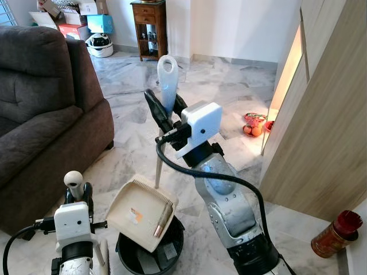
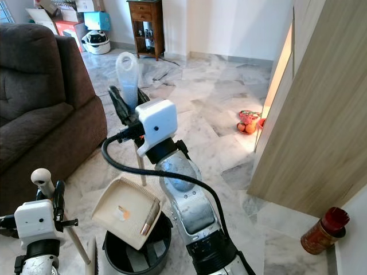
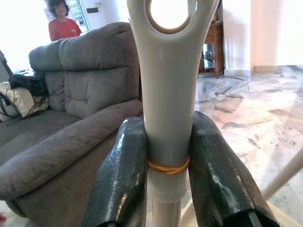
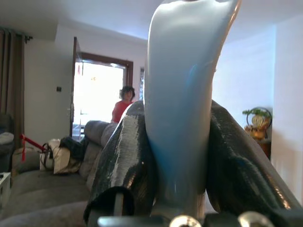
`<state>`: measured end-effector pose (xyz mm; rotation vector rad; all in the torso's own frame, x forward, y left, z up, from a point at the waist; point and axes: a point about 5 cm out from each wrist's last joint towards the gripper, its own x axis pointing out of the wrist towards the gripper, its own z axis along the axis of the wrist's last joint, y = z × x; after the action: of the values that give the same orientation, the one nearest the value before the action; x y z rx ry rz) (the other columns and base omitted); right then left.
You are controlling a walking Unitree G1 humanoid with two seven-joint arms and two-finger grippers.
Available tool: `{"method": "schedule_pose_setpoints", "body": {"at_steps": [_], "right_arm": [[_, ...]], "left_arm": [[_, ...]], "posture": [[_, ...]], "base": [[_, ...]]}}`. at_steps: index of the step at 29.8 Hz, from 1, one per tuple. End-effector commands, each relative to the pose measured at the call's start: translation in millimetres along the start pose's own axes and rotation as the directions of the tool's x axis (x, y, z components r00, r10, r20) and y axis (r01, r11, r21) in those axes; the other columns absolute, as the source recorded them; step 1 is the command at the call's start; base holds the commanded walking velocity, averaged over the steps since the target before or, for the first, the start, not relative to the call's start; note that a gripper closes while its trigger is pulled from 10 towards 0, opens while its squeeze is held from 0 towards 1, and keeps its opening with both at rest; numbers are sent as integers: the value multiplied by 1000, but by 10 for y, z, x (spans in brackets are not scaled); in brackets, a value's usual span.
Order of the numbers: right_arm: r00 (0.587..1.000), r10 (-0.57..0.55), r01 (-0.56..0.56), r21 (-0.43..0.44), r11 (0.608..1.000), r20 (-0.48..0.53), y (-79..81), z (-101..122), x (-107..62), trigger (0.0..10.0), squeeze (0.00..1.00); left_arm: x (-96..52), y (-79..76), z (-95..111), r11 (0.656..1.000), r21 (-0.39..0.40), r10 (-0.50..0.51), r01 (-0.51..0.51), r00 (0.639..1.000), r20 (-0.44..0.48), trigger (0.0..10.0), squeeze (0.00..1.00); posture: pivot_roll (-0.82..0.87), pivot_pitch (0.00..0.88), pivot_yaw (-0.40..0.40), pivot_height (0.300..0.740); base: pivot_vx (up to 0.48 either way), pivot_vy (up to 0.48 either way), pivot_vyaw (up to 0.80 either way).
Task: Sweep floor
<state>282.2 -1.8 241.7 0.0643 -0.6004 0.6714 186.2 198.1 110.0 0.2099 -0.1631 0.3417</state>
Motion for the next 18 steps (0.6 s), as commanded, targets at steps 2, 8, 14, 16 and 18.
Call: {"method": "schedule_pose_setpoints", "body": {"at_steps": [2,8,14,16,18], "right_arm": [[989,24,-24,0,1000,143,147,231,43,10000,0],[981,61,-57,-29,998,184,220,275,-17,10000,0],[968,123,-108,-79,991,219,278,306,-100,10000,0],[961,148,-128,-101,987,232,307,319,-117,10000,0],[958,164,-141,-108,984,237,329,325,-131,10000,0]], "left_arm": [[23,25,85,1000,10,7,-7,999,49,10000,0],[29,29,92,1000,10,3,-4,999,54,10000,0],[34,21,95,1000,15,-7,6,998,56,10000,0],[34,21,93,1000,16,-7,6,998,55,10000,0],[36,19,92,1000,15,-8,7,998,55,10000,0]], "posture": [[20,0,45,740],[19,0,49,740],[18,0,52,740],[17,0,53,740],[18,0,53,740]], "base": [[0,0,0],[0,0,0],[0,0,0],[0,0,0],[0,0,0]]}}
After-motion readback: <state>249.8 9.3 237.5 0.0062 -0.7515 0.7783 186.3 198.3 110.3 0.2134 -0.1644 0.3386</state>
